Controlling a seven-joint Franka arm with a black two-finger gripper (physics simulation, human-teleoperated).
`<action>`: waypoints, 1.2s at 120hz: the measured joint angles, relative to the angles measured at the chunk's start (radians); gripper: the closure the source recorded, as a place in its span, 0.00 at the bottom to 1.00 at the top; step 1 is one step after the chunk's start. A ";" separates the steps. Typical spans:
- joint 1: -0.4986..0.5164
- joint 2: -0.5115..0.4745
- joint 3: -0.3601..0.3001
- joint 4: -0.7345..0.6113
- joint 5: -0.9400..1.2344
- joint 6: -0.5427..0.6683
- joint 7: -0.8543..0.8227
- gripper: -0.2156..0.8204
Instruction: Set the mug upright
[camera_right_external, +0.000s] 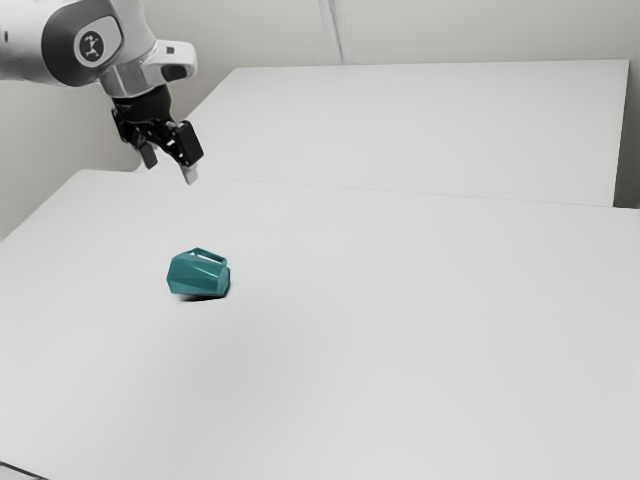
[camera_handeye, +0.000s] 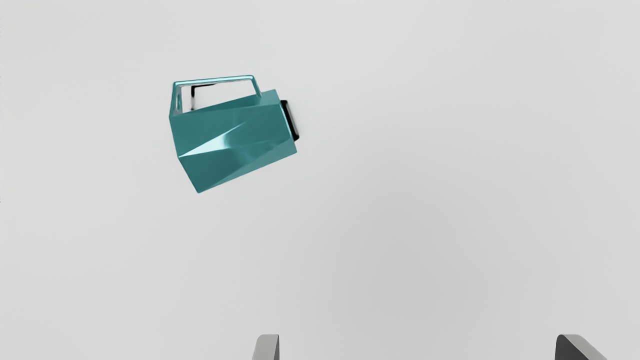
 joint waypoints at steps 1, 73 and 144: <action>0.001 0.000 0.000 0.000 0.000 0.001 0.000 0.21; 0.346 0.045 0.000 -0.142 -0.301 0.017 0.047 0.21; 0.507 0.424 0.080 -0.061 -0.642 0.042 0.545 0.21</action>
